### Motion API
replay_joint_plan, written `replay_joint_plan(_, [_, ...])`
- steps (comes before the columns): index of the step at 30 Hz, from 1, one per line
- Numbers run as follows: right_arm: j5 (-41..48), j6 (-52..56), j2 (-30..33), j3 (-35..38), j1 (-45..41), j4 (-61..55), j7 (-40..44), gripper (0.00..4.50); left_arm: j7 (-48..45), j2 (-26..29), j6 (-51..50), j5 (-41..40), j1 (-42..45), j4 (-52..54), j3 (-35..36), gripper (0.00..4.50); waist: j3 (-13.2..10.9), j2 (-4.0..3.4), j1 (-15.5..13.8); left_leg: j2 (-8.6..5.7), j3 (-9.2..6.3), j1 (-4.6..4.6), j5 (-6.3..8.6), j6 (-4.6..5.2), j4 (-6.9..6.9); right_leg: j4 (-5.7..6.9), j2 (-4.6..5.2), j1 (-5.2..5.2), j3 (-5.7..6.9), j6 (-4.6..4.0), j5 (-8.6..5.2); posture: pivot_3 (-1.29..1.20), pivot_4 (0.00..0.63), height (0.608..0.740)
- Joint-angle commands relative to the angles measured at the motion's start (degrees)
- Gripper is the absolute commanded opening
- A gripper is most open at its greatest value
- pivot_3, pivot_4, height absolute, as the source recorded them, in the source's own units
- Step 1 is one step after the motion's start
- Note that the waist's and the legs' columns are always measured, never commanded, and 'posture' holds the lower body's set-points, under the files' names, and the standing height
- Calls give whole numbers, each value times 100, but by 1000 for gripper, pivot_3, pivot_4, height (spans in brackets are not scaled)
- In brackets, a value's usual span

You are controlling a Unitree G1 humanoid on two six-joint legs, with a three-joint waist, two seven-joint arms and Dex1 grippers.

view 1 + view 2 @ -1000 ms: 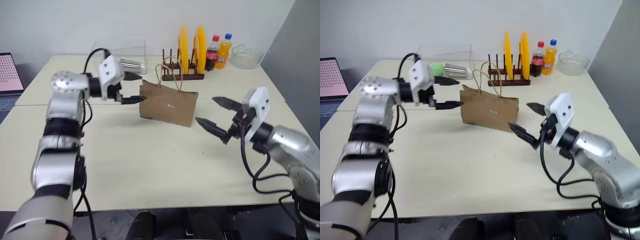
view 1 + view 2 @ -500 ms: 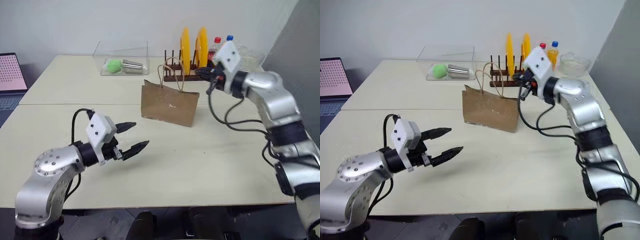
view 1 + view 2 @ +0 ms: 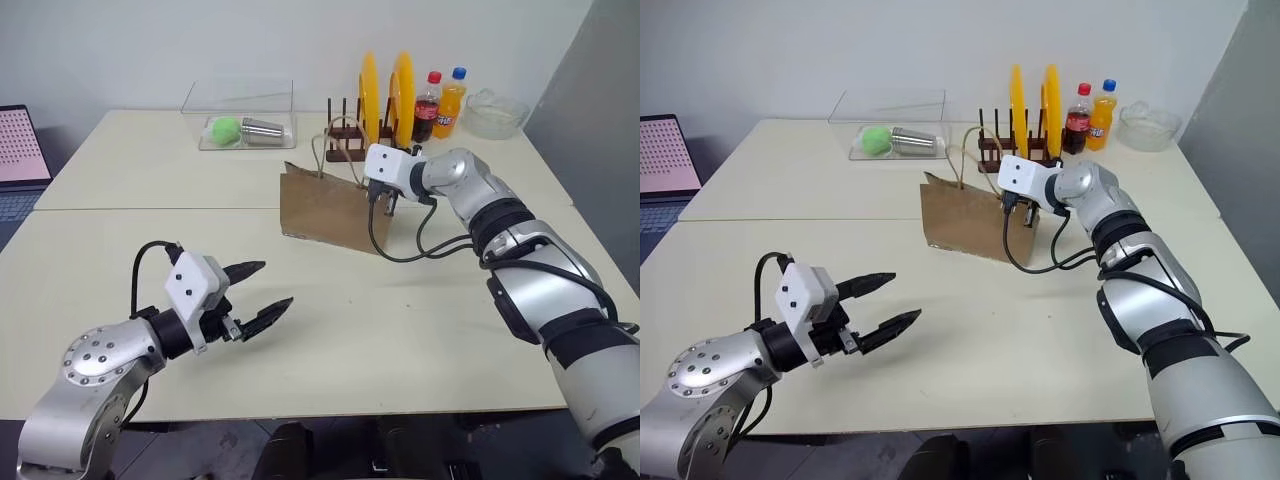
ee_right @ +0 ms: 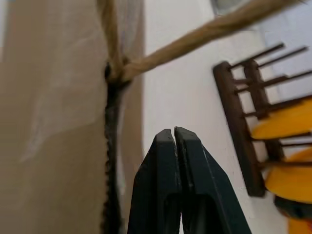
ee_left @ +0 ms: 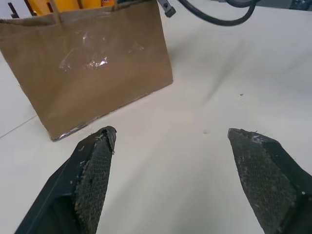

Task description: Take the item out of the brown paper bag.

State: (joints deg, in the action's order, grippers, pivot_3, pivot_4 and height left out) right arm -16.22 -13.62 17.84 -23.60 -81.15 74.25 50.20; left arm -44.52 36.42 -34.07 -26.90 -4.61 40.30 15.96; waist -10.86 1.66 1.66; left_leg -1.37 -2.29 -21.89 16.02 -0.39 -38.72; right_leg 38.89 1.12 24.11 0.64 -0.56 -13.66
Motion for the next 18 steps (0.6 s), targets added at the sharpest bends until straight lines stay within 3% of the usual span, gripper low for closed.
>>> replay_joint_plan(1, [417,-316,160,337,-37,-562,1313,79,10,84,244,-80,-49,137,85,3884,-1,-1,0,0,-1,1,0,1,0,0,0,0,1,0,0,0,150,740])
replay_joint_plan(5, [663,-289,321,466,353,-1279,2123,79,-27,163,315,-99,-181,222,47,3884,-1,-2,-3,0,-3,1,1,1,0,-1,0,-3,2,0,0,0,150,740])
replay_joint_plan(10, [1065,362,595,520,1277,-3127,2867,79,-202,368,386,-159,-399,279,51,3884,-2,-4,-13,1,-7,1,1,2,0,0,1,-3,3,0,0,0,150,740])
replay_joint_plan(13, [1155,746,713,469,1786,-4061,3003,79,-446,562,419,-246,-553,250,112,3884,-3,-6,-16,2,-8,1,1,2,0,0,0,-3,4,1,0,0,150,740])
replay_joint_plan(18, [1163,915,655,573,1975,-4472,2678,79,-1009,1099,699,-162,-675,12,194,3884,-7,-13,-8,2,-5,2,1,2,0,-1,0,-1,4,-1,-2,0,150,740])
